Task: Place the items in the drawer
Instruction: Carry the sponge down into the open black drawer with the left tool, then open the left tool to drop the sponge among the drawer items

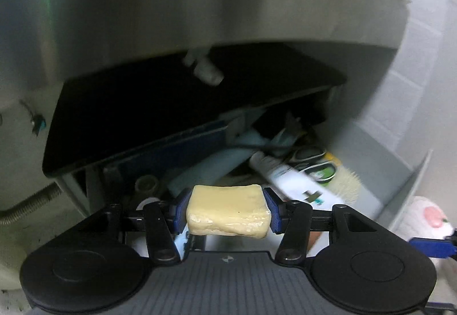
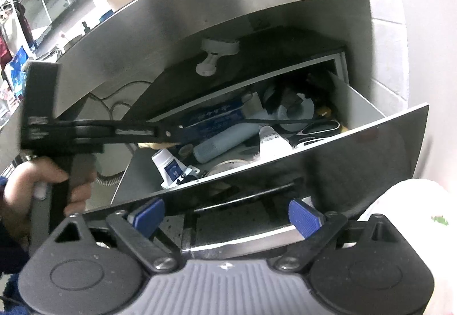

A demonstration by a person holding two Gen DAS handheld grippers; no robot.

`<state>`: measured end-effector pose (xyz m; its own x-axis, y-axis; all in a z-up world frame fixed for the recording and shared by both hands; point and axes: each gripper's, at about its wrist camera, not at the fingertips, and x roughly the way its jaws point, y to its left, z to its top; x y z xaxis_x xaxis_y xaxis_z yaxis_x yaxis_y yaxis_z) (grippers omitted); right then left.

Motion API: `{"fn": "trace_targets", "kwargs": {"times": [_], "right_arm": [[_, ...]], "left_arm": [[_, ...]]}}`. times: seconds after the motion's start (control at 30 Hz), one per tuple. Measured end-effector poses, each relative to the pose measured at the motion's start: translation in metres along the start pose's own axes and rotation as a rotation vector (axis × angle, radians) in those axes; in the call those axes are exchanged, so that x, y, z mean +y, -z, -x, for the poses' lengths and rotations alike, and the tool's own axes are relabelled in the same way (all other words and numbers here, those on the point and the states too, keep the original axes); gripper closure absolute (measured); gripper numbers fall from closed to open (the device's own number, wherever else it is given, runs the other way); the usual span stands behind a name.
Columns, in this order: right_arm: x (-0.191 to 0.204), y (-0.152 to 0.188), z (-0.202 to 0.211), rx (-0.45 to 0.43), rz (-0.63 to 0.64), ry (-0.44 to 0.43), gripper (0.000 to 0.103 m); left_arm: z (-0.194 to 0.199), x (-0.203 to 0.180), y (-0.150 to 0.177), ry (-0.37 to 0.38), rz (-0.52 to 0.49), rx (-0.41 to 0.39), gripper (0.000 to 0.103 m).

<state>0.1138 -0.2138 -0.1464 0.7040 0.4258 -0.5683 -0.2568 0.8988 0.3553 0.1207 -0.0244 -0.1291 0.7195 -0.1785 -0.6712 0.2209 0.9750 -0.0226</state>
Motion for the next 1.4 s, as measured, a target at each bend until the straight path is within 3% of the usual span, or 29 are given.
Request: {"fn": "trace_targets", "kwargs": {"times": [0.47, 0.67, 0.87, 1.4], "right_arm": [[-0.001, 0.000, -0.001, 0.014, 0.012, -0.001, 0.009], [-0.004, 0.000, -0.001, 0.011, -0.003, -0.001, 0.009], [-0.005, 0.000, -0.001, 0.014, -0.008, -0.004, 0.009], [-0.008, 0.000, 0.000, 0.016, -0.022, -0.005, 0.009]], "left_arm": [[-0.044, -0.008, -0.008, 0.009, -0.005, 0.155, 0.051], [-0.062, -0.015, -0.016, -0.002, -0.061, 0.196, 0.051], [-0.085, -0.015, -0.018, 0.008, -0.034, 0.287, 0.051], [-0.094, -0.025, -0.020, 0.030, -0.080, 0.338, 0.050]]}}
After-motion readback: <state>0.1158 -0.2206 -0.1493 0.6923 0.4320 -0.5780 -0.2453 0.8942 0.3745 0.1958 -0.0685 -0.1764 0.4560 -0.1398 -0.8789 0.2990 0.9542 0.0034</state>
